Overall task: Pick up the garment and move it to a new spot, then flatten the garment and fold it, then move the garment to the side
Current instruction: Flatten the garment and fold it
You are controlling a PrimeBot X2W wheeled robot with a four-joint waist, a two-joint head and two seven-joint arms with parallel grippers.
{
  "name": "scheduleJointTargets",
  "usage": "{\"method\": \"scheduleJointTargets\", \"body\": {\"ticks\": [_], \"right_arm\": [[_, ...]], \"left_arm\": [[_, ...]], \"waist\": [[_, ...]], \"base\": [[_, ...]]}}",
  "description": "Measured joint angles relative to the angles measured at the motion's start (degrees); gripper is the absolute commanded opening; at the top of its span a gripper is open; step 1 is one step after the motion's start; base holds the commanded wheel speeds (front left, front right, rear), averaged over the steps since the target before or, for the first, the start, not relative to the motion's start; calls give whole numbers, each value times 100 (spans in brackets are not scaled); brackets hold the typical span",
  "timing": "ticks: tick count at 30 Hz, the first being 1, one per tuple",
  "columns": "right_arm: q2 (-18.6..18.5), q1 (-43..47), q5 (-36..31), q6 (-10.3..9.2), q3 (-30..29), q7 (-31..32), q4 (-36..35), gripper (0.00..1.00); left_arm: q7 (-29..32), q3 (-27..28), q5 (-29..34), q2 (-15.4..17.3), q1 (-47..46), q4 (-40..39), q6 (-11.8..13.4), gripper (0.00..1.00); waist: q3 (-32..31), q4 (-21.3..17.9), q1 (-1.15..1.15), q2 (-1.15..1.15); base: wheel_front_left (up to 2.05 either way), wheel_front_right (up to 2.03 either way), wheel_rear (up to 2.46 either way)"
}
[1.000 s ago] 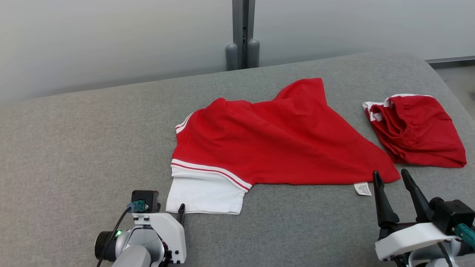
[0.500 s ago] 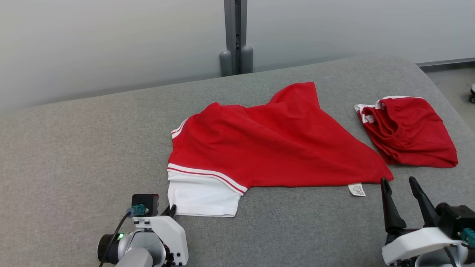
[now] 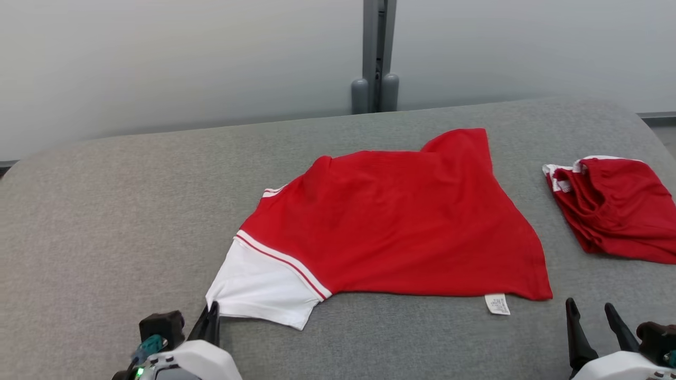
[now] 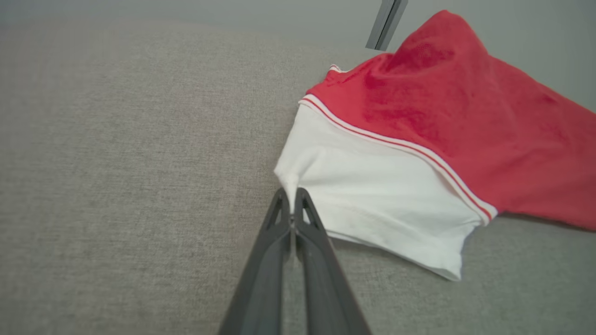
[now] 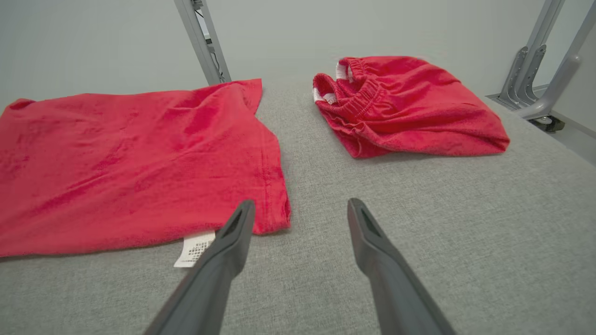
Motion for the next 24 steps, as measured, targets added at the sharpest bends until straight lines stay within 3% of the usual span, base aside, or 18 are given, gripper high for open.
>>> {"method": "scheduleJointTargets", "body": {"ticks": [11,22,23,24], "right_arm": [[3,-438,172,0,-49,48,923,100],[-11,-1213,104,0,137,152,2212,100],[-21,-1284,112,-1,176,144,2292,88],[-24,-1346,132,-1,215,113,2368,88]], "left_arm": [[593,-56,34,316,907,-1930,522,0],[789,-149,69,376,995,-2420,648,0],[790,-159,70,378,995,-2436,649,0],[790,-163,70,379,995,-2448,649,0]], "waist": [[108,426,0,0],[271,600,0,0],[285,606,0,0],[298,610,0,0]], "base": [[0,0,0],[0,0,0],[0,0,0],[0,0,0]]}}
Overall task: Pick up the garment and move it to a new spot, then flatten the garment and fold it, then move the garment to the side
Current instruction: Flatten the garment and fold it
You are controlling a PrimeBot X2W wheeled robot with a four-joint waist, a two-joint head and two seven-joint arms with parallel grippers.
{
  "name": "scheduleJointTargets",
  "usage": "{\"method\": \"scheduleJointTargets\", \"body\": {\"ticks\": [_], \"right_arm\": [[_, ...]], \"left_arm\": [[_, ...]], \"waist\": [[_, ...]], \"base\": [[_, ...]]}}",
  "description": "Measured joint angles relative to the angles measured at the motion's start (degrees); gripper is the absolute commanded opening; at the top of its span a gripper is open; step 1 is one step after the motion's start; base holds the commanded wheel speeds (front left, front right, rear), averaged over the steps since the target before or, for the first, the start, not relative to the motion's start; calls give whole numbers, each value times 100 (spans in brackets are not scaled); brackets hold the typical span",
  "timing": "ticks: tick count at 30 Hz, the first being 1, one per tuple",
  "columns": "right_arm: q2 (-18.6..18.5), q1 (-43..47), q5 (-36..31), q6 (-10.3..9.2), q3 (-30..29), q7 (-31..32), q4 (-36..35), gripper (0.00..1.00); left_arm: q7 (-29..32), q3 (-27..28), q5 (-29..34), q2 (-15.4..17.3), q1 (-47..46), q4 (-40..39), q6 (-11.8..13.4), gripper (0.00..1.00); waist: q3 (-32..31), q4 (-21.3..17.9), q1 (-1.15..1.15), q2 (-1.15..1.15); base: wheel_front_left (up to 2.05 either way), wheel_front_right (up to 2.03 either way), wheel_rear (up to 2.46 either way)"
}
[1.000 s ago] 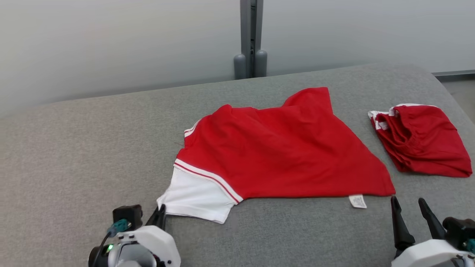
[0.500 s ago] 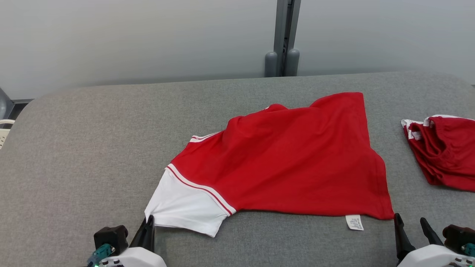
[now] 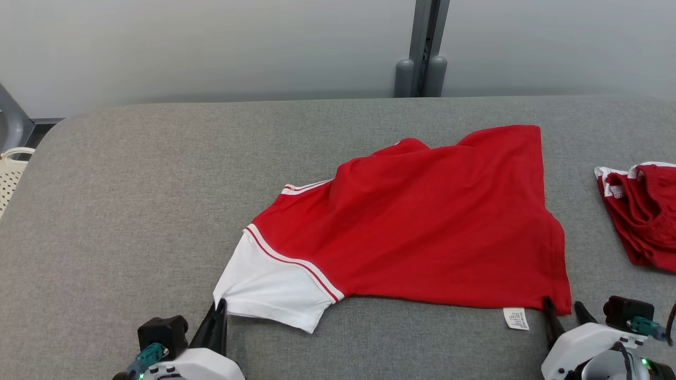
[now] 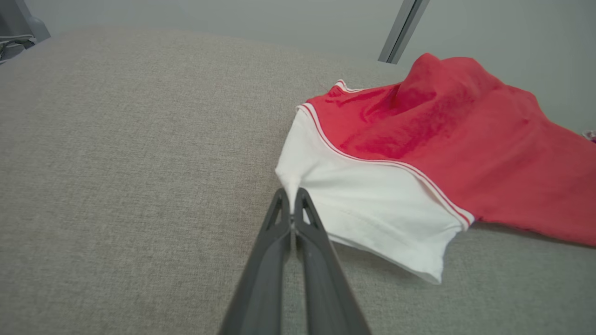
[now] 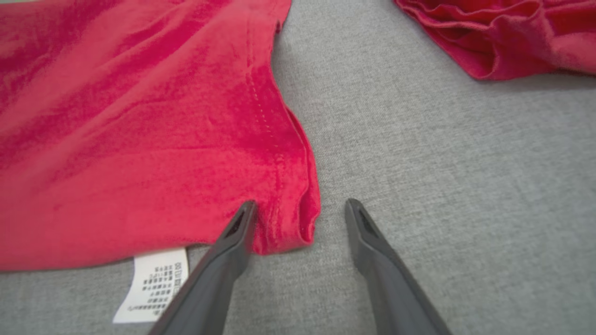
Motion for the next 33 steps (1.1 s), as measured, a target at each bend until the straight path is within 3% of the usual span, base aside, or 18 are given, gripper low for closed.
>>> {"method": "scheduleJointTargets", "body": {"ticks": [1,2,4,5,6,12,15,20,26,33], "right_arm": [[-1,-55,37,0,35,-18,73,71],[-2,-101,58,0,69,-58,140,47],[-3,-203,66,1,127,-85,285,24],[-2,-247,81,1,151,-116,349,5],[7,-290,122,1,187,-129,411,0],[22,-424,925,1,403,-455,339,0],[27,-457,1747,1,684,-483,-57,0],[31,-386,2359,1,907,-515,-818,0],[-31,-77,2827,0,923,-222,-2401,0],[-151,431,3325,0,456,533,-4482,0]], "left_arm": [[-1,-3,0,2,0,-9,0,0],[-8,-3,0,3,0,-19,1,0],[-18,-3,0,8,-1,-29,3,0],[-31,-5,0,10,-1,-33,3,0],[-42,-8,0,11,-2,-44,2,0],[-301,83,-42,-31,-54,-154,-5,0],[-475,212,-238,-159,-165,-272,-60,0],[-622,347,-582,-348,-309,-488,-210,0],[-690,388,-826,-423,-642,-995,-431,0],[-584,625,-1326,-431,-1055,-2012,-615,0]], "waist": [[12,2,0,0],[22,1,0,0],[35,-10,0,0],[39,-15,0,0],[40,-18,0,0],[7,-74,0,0],[-53,-129,0,0],[-161,-223,0,0],[-346,-384,0,0],[-518,-555,0,0]], "base": [[0,0,0],[0,0,0],[0,0,0],[0,0,0],[0,0,0],[0,0,0],[0,0,0],[0,0,0],[0,0,0],[0,0,0]]}}
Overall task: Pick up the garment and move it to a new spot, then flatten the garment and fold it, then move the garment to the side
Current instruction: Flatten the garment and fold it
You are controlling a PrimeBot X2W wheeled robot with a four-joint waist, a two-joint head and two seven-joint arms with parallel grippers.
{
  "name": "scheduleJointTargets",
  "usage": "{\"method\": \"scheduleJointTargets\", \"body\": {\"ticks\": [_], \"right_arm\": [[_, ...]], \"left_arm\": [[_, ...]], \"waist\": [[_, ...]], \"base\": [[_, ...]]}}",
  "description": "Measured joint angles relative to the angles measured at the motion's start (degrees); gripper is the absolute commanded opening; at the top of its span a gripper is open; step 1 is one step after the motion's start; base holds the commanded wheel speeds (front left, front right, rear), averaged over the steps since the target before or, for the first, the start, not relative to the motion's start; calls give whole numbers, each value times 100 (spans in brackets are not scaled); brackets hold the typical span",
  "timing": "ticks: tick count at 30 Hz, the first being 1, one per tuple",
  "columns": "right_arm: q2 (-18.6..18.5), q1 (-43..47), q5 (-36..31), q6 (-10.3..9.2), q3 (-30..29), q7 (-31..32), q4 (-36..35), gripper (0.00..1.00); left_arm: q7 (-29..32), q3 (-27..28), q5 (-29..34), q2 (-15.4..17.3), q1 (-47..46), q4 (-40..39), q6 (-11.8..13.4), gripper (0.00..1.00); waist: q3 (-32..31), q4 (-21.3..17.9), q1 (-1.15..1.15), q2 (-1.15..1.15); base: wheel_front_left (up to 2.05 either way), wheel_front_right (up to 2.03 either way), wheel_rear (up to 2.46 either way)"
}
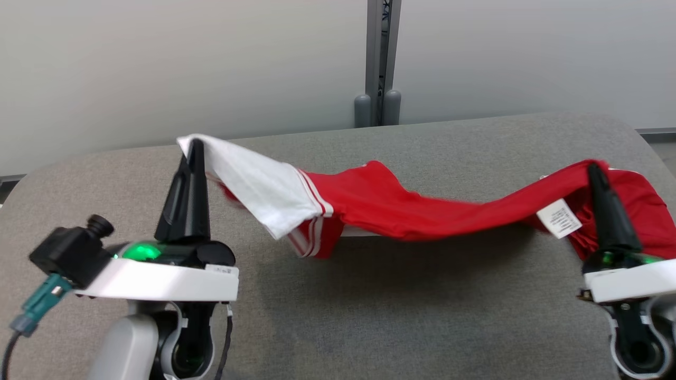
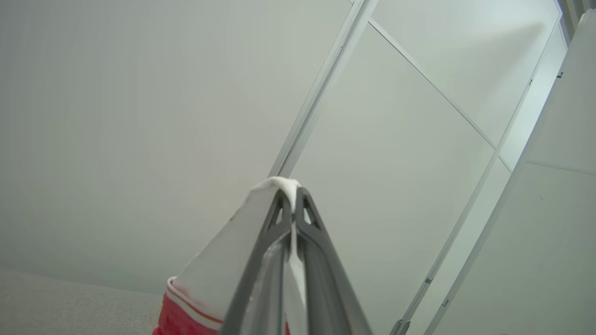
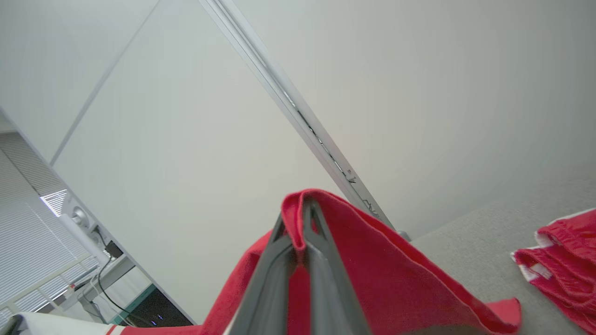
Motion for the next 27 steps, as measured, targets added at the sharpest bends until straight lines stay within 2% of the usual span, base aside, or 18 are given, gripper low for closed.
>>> {"method": "scheduleJointTargets", "body": {"ticks": [8,16,19,22,27], "right_arm": [[78,318,293,0,-661,815,-1827,0],[155,425,476,-1,-1152,1312,-2876,0],[159,400,488,-1,-1169,1459,-2887,0],[160,153,411,-1,-1013,1574,-2672,0],[170,-861,174,-5,-724,1642,-1989,0]], "left_arm": [[219,156,-96,91,-539,-1099,35,0],[678,164,-221,167,-1160,-1892,125,0],[865,170,-126,335,-1474,-1872,160,0],[1003,125,130,539,-1863,-1518,149,0],[1209,-29,299,673,-2865,-513,-76,0]], "waist": [[-55,-92,0,0],[49,-100,0,0],[181,-94,0,0],[372,-87,0,0],[820,-72,0,0]], "base": [[0,0,0],[0,0,0],[0,0,0],[0,0,0],[0,0,0]]}}
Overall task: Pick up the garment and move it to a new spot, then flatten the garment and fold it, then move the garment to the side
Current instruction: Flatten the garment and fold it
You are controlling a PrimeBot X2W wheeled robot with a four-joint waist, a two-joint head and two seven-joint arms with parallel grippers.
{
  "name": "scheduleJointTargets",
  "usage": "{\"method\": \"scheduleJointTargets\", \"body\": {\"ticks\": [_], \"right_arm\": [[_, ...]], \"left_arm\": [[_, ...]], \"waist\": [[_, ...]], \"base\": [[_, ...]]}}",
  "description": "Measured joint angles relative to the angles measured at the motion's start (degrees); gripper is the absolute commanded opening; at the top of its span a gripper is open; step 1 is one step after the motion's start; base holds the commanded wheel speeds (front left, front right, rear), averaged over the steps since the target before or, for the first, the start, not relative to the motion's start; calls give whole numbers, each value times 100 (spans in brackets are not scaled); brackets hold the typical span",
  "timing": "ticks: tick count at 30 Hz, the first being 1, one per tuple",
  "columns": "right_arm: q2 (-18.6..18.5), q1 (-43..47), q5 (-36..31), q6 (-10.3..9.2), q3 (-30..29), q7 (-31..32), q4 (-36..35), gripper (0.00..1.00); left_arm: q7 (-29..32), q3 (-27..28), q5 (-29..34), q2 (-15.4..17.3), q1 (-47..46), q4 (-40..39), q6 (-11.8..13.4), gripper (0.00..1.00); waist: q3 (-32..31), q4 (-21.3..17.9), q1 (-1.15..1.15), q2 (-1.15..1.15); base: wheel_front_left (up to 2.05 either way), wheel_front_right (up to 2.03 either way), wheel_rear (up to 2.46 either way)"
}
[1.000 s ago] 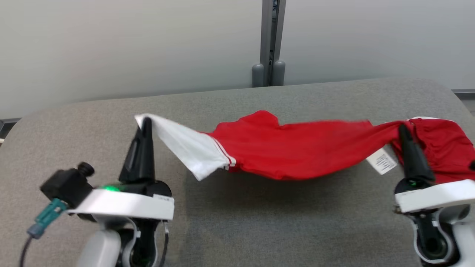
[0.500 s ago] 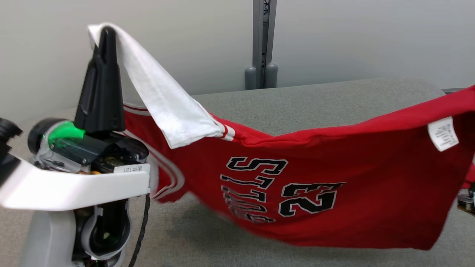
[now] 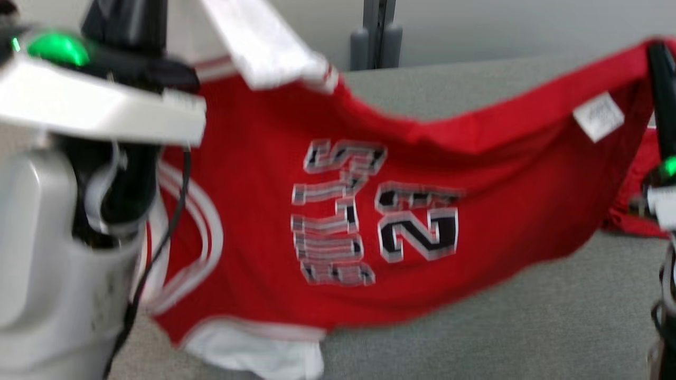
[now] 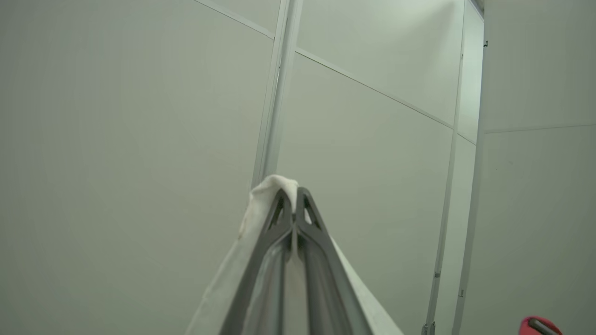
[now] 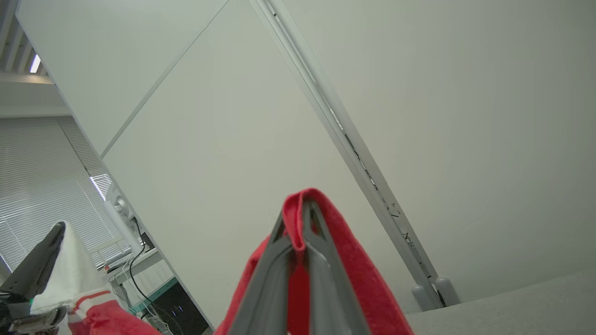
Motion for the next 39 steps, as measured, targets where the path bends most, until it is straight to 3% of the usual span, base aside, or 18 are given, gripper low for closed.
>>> {"method": "scheduleJointTargets", "body": {"ticks": [4,6,8,12,17,21,27,32,39], "right_arm": [[2,-1895,-354,0,91,-24,1139,0],[-9,-2832,-615,-1,197,-24,1706,0],[12,-3863,-1049,0,261,-79,2294,0],[2,-5743,-1673,0,249,-513,3553,0],[-5,-6996,-2038,0,138,-1189,4992,0],[9,-7192,-2137,0,172,-1683,5955,0],[21,-6817,-1878,0,737,-2232,6894,0],[-19,-6518,-1436,0,1272,-2457,6928,0],[-314,-5913,-620,0,2017,-2494,6358,0]], "left_arm": [[114,90,-19,-65,-1709,1220,-130,0],[24,100,116,19,-2587,1755,-357,0],[-100,93,424,144,-3513,2329,-412,0],[-717,113,712,74,-5107,3405,-564,0],[-1586,68,902,-216,-6084,4546,-723,0],[-1847,54,884,-335,-6035,5303,-850,0],[-1993,97,810,-319,-5425,6004,-1149,0],[-2018,233,636,-255,-5091,5976,-1333,0],[-2028,267,460,-31,-4572,5446,-1406,0]], "waist": [[596,8,0,0],[874,6,0,0],[1172,-5,0,0],[1796,-22,0,0],[2450,40,0,0],[2893,166,0,0],[3455,308,0,0],[3650,302,0,0],[3418,193,1,0]], "base": [[0,0,0],[0,0,0],[0,0,0],[0,0,0],[0,0,0],[0,0,0],[0,0,0],[0,0,0],[0,0,0]]}}
